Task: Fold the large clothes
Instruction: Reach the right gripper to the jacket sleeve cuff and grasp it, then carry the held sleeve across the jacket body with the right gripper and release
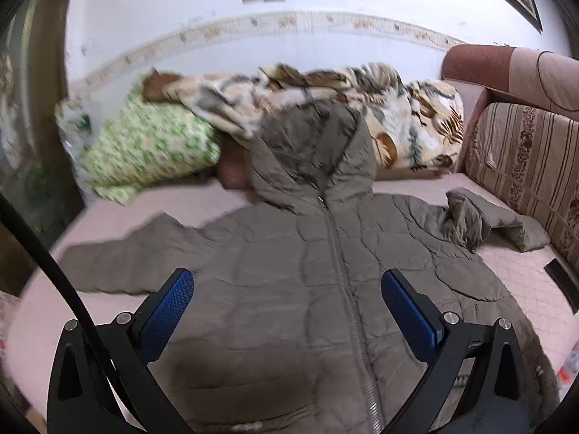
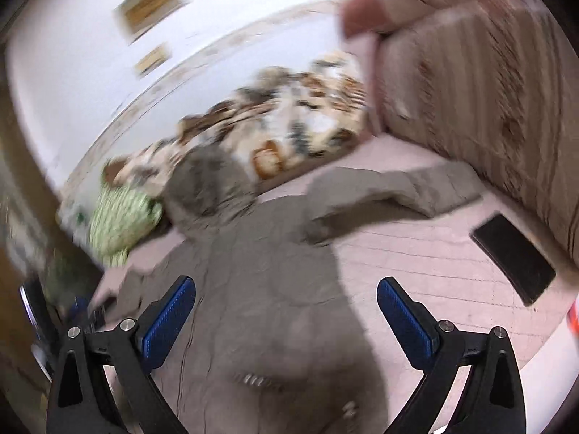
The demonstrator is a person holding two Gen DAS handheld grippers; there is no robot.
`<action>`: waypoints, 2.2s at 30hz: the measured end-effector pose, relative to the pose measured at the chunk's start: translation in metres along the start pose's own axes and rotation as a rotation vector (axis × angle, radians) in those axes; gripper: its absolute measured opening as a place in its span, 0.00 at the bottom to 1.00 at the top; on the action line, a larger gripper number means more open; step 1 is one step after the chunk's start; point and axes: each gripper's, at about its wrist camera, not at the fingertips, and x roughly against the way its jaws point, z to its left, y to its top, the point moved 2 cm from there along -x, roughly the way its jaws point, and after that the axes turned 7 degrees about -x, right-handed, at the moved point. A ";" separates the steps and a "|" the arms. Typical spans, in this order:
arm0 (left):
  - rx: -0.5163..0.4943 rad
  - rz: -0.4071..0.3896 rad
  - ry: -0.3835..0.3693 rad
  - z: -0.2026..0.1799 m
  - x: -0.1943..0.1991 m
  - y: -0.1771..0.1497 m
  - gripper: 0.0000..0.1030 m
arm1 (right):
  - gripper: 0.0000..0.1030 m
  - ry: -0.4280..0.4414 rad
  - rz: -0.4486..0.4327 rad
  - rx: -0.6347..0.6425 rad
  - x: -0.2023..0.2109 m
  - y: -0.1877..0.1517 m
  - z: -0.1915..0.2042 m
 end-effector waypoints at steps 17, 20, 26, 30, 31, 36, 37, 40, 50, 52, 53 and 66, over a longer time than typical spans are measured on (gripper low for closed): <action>0.018 0.060 -0.038 0.015 -0.025 -0.020 1.00 | 0.45 -0.292 -0.016 -0.552 -0.143 0.130 -0.215; 0.005 0.052 -0.040 0.013 -0.023 -0.021 1.00 | 0.45 -0.337 -0.017 -0.594 -0.156 0.131 -0.228; 0.004 0.066 -0.056 0.012 -0.028 -0.022 1.00 | 0.45 -0.428 -0.038 -0.652 -0.179 0.138 -0.254; -0.001 0.080 -0.052 0.013 -0.033 -0.024 1.00 | 0.41 -0.408 -0.059 -0.653 -0.192 0.143 -0.268; -0.003 0.084 -0.050 0.012 -0.034 -0.024 1.00 | 0.27 -0.417 -0.067 -0.626 -0.193 0.145 -0.267; 0.001 0.079 -0.034 0.014 -0.035 -0.025 1.00 | 0.13 -0.386 -0.154 -0.515 -0.175 0.153 -0.235; 0.004 0.075 -0.031 0.015 -0.034 -0.025 1.00 | 0.13 -0.384 -0.177 -0.486 -0.169 0.158 -0.224; 0.009 0.064 -0.014 0.020 -0.032 -0.024 1.00 | 0.13 -0.366 -0.269 -0.370 -0.143 0.182 -0.178; 0.064 0.052 0.001 0.044 -0.024 -0.022 1.00 | 0.13 -0.265 -0.369 0.000 -0.081 0.273 0.004; 0.070 0.051 0.007 0.048 -0.021 -0.022 1.00 | 0.13 -0.200 -0.355 0.067 -0.076 0.272 0.050; 0.071 0.053 0.009 0.050 -0.021 -0.022 1.00 | 0.13 -0.166 -0.346 0.092 -0.076 0.269 0.072; 0.146 0.067 0.084 0.105 -0.012 -0.028 1.00 | 0.13 0.104 -0.086 0.355 -0.156 0.149 0.255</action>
